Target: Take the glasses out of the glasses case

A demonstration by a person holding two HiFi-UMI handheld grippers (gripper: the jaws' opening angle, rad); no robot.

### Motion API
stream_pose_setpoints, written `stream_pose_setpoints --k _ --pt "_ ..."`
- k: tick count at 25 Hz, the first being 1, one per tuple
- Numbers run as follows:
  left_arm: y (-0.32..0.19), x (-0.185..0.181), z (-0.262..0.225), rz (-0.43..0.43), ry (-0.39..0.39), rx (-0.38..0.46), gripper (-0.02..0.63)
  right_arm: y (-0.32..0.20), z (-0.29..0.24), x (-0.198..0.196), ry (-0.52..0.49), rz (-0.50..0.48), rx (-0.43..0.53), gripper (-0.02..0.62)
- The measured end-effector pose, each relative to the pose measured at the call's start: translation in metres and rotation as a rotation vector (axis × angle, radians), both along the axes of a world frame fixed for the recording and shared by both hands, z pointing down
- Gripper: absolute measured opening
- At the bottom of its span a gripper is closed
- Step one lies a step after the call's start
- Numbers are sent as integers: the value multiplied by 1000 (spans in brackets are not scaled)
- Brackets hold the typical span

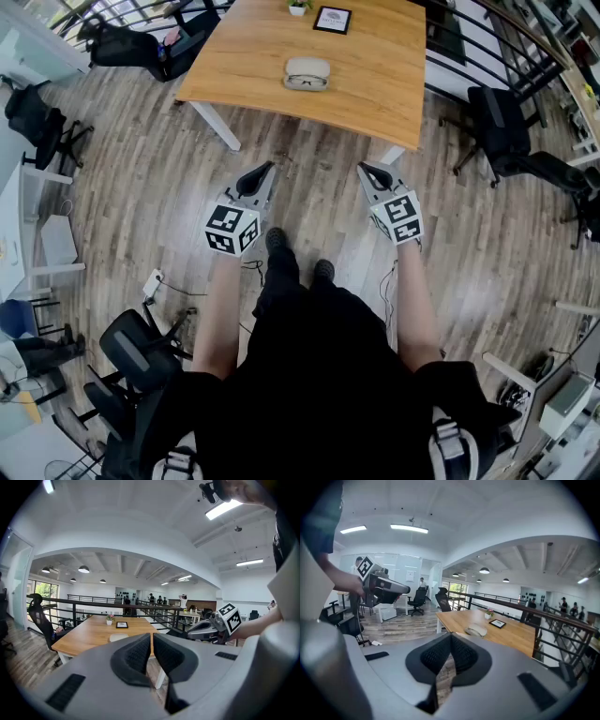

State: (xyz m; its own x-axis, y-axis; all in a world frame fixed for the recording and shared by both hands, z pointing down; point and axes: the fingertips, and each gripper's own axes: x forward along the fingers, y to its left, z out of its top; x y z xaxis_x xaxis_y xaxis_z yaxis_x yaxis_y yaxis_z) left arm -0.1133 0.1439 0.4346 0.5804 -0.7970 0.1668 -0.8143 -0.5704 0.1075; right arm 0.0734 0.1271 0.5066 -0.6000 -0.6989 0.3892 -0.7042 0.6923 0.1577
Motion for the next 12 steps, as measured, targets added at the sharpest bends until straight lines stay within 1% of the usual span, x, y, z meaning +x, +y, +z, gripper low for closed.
stream_pose_setpoints --k 5,12 --pt "-2 10 -4 11 -2 13 35 0 -1 6 -5 0 5 6" --pt "1 16 -5 7 -4 12 35 1 -2 10 -15 -3 4 6"
